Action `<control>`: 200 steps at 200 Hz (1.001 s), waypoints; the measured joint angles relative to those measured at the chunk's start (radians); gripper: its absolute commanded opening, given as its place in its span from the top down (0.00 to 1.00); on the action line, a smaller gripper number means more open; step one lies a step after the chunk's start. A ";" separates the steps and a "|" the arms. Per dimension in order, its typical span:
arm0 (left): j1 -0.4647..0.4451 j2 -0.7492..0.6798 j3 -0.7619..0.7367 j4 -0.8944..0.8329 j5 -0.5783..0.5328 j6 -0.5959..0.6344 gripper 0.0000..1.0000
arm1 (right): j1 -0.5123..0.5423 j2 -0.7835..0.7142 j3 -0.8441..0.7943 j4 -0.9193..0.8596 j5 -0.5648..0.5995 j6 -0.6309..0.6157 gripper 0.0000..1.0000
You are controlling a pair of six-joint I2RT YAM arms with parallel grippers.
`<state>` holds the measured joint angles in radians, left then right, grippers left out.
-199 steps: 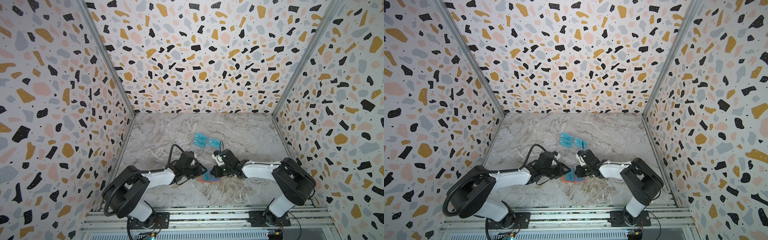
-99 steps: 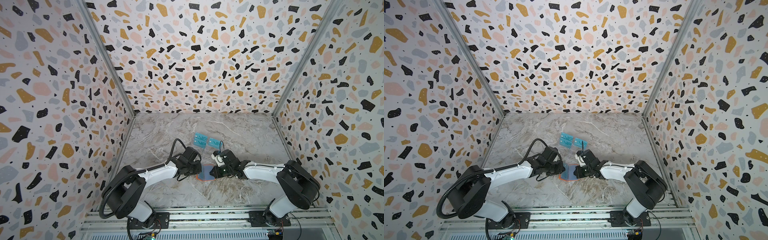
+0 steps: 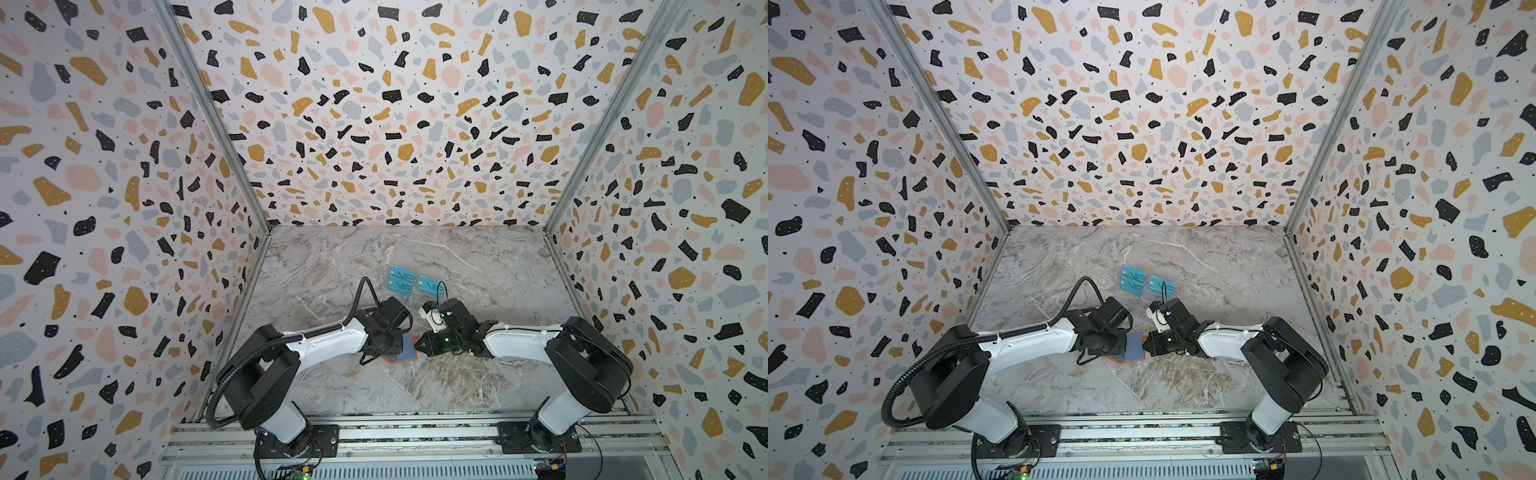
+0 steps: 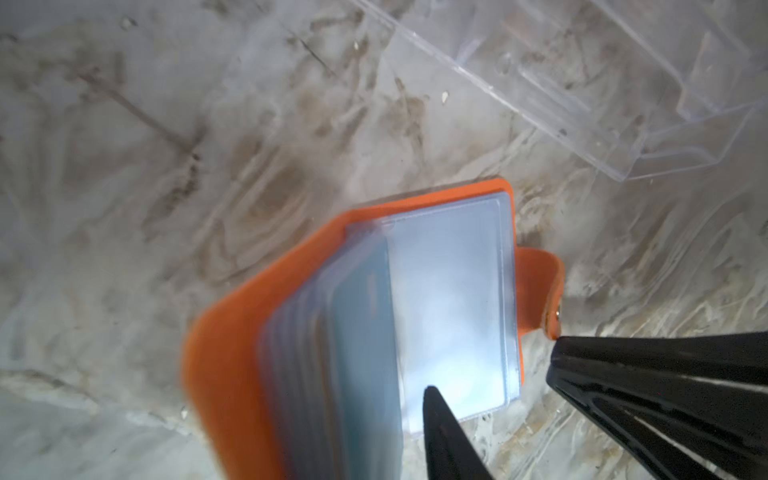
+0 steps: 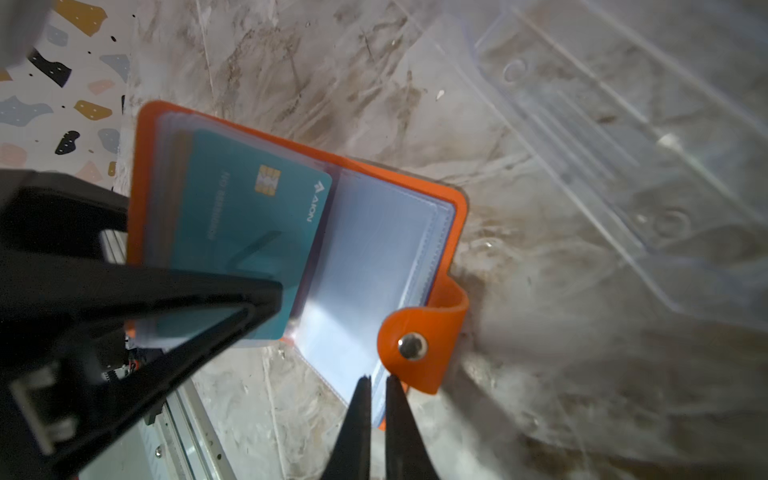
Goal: Put the credit cards into the card holder
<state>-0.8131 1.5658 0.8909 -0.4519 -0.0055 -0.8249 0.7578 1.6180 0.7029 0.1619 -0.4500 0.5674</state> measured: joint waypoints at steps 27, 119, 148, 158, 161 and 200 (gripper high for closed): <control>-0.013 -0.003 0.000 0.016 0.024 -0.025 0.49 | 0.000 0.000 0.000 0.009 -0.007 0.000 0.88; -0.023 -0.062 -0.025 0.174 0.132 -0.086 0.41 | -0.038 -0.100 -0.010 0.010 -0.026 0.010 0.87; -0.023 -0.048 -0.023 0.177 0.126 -0.082 0.40 | -0.066 -0.127 -0.022 0.004 -0.025 0.010 0.87; -0.023 -0.040 -0.022 0.177 0.119 -0.080 0.40 | -0.073 -0.134 -0.023 -0.005 -0.025 0.006 0.87; -0.023 -0.038 -0.022 0.177 0.117 -0.080 0.40 | -0.074 -0.135 -0.023 -0.007 -0.025 0.005 0.87; -0.023 -0.017 -0.005 0.184 0.086 -0.061 0.40 | -0.084 -0.146 -0.023 -0.034 -0.025 -0.005 0.87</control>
<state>-0.8364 1.5490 0.8856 -0.2680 0.0803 -0.8864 0.6743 1.4723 0.6800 0.1280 -0.4747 0.5625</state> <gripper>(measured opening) 0.596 0.132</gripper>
